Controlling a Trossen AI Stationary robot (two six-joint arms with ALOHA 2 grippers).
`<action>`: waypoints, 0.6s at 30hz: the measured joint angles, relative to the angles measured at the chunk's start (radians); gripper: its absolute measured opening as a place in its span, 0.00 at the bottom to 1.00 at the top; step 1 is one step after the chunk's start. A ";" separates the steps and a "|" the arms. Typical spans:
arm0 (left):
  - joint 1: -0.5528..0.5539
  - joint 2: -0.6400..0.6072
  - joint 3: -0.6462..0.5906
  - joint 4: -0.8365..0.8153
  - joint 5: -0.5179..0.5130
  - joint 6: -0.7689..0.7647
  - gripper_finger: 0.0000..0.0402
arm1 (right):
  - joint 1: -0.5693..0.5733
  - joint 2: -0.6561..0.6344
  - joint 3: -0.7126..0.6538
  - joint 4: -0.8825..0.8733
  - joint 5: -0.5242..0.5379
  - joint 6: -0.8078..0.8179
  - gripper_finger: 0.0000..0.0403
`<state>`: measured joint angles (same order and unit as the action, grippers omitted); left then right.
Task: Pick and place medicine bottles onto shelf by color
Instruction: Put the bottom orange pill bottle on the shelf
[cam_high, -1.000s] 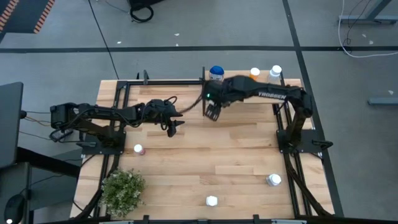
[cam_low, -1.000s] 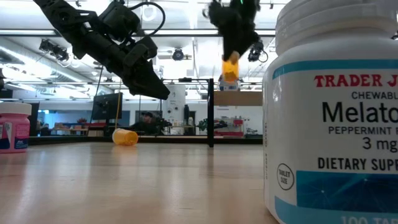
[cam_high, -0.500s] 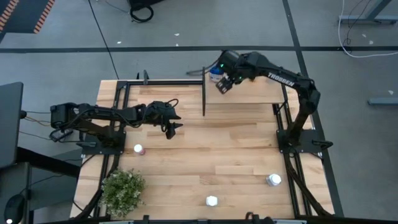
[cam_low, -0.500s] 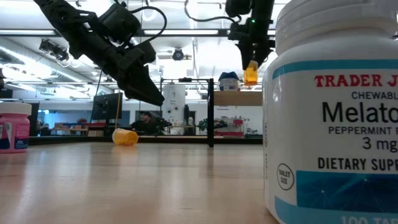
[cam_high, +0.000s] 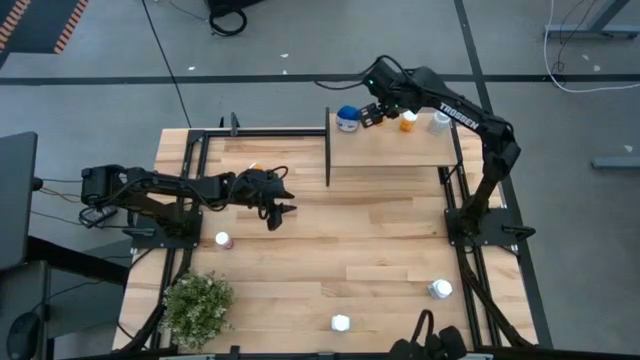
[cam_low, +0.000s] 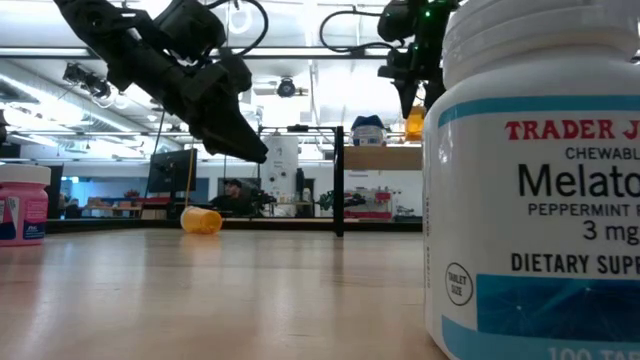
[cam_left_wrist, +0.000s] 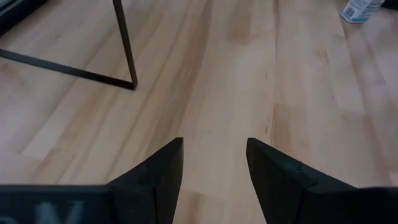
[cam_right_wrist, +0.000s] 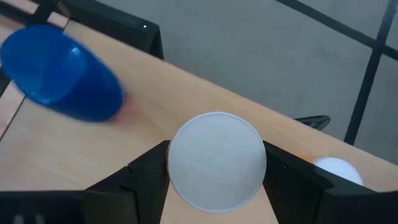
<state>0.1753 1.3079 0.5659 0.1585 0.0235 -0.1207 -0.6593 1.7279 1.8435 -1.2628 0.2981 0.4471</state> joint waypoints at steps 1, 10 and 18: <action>-0.001 0.000 0.000 0.001 0.000 0.000 0.46 | -0.002 0.000 -0.004 0.013 -0.002 0.004 0.59; -0.006 0.000 0.000 0.009 0.000 0.000 0.45 | -0.014 0.003 -0.104 0.062 -0.082 0.007 0.59; -0.006 0.000 0.000 0.011 0.000 0.000 0.46 | -0.034 0.002 -0.104 0.085 -0.078 -0.019 0.59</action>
<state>0.1696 1.3079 0.5659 0.1696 0.0238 -0.1204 -0.6930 1.7302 1.7397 -1.1778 0.2199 0.4277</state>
